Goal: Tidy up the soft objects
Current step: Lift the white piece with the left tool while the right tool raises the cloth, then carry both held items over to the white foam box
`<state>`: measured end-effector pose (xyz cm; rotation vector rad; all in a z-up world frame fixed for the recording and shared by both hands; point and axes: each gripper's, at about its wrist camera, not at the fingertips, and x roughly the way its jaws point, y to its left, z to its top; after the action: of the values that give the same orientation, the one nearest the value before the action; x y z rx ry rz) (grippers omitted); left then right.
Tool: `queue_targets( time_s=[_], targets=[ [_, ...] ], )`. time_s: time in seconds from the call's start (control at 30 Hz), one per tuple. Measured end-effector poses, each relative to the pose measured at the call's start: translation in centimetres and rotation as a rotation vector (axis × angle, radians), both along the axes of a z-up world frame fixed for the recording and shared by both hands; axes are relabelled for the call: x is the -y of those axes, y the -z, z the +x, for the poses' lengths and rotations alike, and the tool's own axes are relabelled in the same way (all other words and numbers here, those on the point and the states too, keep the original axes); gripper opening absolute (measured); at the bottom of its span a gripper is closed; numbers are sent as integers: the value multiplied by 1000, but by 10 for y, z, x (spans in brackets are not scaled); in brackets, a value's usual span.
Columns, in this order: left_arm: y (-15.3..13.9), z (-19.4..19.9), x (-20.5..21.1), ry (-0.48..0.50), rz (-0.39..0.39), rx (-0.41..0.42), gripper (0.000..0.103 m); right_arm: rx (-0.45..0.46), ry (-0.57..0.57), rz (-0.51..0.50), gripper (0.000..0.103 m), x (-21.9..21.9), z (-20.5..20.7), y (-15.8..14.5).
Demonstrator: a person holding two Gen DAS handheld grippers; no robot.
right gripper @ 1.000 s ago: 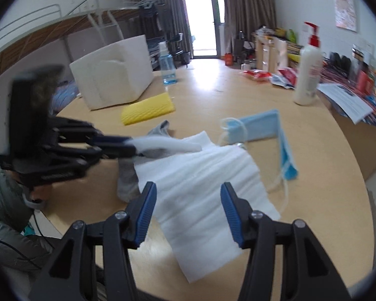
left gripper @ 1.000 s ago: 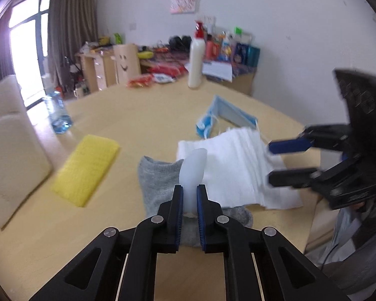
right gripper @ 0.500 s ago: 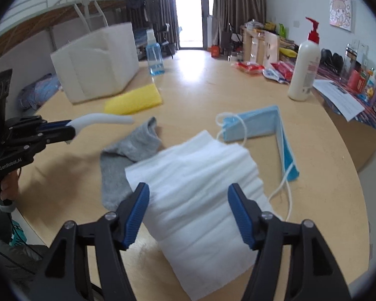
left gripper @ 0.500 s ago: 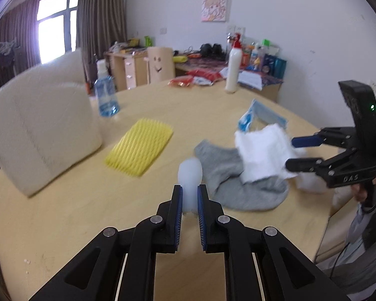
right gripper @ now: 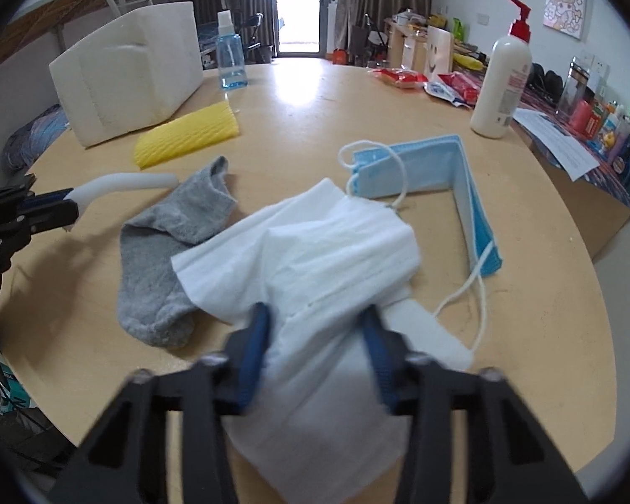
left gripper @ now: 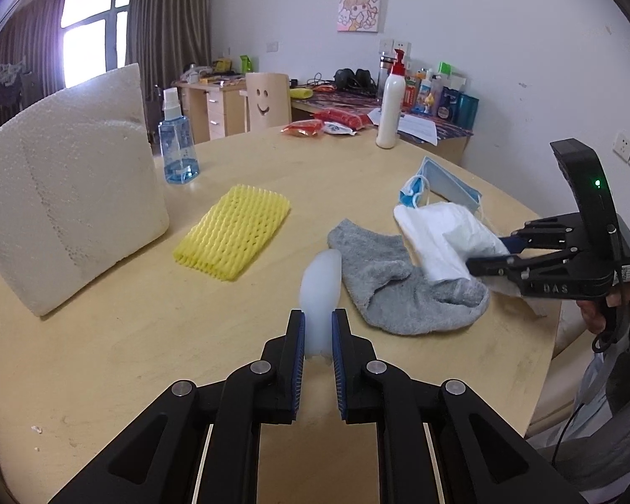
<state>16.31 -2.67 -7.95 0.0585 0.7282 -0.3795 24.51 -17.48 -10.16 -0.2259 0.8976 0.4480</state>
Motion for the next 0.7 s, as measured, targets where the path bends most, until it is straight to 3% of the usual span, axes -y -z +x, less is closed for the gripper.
queue_targets(
  time_s=[0.03, 0.13, 0.37, 0.57, 0.7],
  targets=[
    [-1, 0, 0, -2, -1, 3, 14, 1, -2, 3, 22, 0, -1, 0],
    [-3, 0, 1, -8, 2, 10, 14, -12, 8, 39, 13, 7, -1, -2],
    [-20, -8, -1, -25, -13, 56, 14, 56, -34, 222, 13, 33, -19, -45],
    [-39, -16, 0, -35, -23, 115, 14, 192, -10, 302, 13, 56, -35, -89],
    [-45, -21, 2, -49, -28, 137, 14, 224, -13, 320, 13, 57, -39, -97]
  ],
)
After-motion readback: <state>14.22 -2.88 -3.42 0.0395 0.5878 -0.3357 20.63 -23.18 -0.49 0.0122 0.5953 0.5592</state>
